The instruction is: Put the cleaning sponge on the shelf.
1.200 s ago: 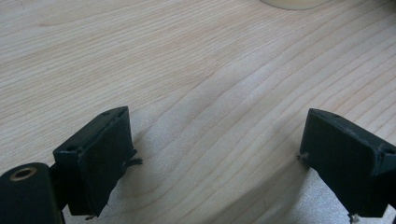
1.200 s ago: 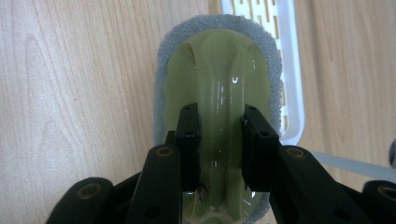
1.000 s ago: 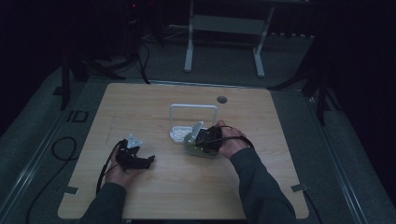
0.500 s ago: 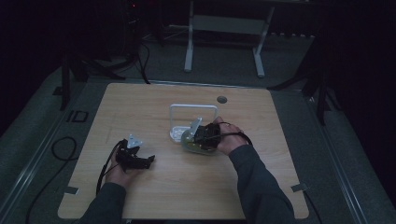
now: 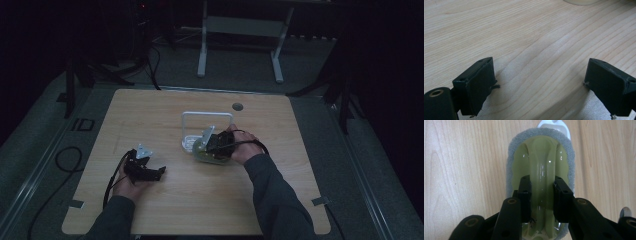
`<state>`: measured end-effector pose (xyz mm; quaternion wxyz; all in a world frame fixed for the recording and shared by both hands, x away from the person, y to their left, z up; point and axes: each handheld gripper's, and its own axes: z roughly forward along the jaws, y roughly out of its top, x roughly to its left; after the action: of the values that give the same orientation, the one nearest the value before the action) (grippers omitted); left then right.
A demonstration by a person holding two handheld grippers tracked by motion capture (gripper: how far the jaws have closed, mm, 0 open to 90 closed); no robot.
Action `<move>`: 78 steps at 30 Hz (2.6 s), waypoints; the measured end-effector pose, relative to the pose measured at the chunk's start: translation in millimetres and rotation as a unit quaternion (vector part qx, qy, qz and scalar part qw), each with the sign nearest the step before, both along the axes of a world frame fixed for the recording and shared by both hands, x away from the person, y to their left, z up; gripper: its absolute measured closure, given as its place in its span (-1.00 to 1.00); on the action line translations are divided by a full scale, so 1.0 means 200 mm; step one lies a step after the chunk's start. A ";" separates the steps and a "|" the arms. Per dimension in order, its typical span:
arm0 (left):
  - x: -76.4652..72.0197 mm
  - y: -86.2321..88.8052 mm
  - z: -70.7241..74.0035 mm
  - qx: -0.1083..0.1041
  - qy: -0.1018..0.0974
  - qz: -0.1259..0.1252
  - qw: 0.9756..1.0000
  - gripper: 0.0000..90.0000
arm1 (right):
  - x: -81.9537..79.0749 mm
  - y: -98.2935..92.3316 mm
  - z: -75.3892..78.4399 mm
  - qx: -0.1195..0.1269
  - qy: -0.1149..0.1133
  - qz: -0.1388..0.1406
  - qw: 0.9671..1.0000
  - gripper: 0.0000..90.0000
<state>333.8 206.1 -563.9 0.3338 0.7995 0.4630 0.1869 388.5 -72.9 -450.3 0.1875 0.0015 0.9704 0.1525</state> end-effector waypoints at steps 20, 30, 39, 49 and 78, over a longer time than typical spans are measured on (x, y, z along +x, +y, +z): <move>0.00 0.00 0.00 0.000 0.000 0.000 1.000 -0.79 | 0.02 0.01 0.01 -0.007 -0.010 0.005 1.000 0.59; 0.00 0.00 0.00 0.000 0.000 0.000 1.000 -0.79 | 0.04 0.04 0.00 -0.010 -0.010 0.007 1.000 0.59; 0.00 0.00 0.00 0.000 0.000 0.000 1.000 -0.79 | 0.05 0.05 0.00 -0.020 -0.015 0.008 1.000 0.59; 0.00 0.00 0.00 0.000 0.000 0.000 1.000 -0.79 | 0.06 0.07 0.01 -0.018 -0.018 0.013 1.000 0.59; 0.00 0.00 0.00 0.000 0.000 0.000 1.000 -0.79 | 0.10 0.14 -0.03 -0.032 -0.044 0.029 0.998 0.59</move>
<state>333.8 206.1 -563.9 0.3337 0.7995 0.4632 0.1867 408.9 -44.3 -456.8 0.2251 -0.0396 0.9652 0.1268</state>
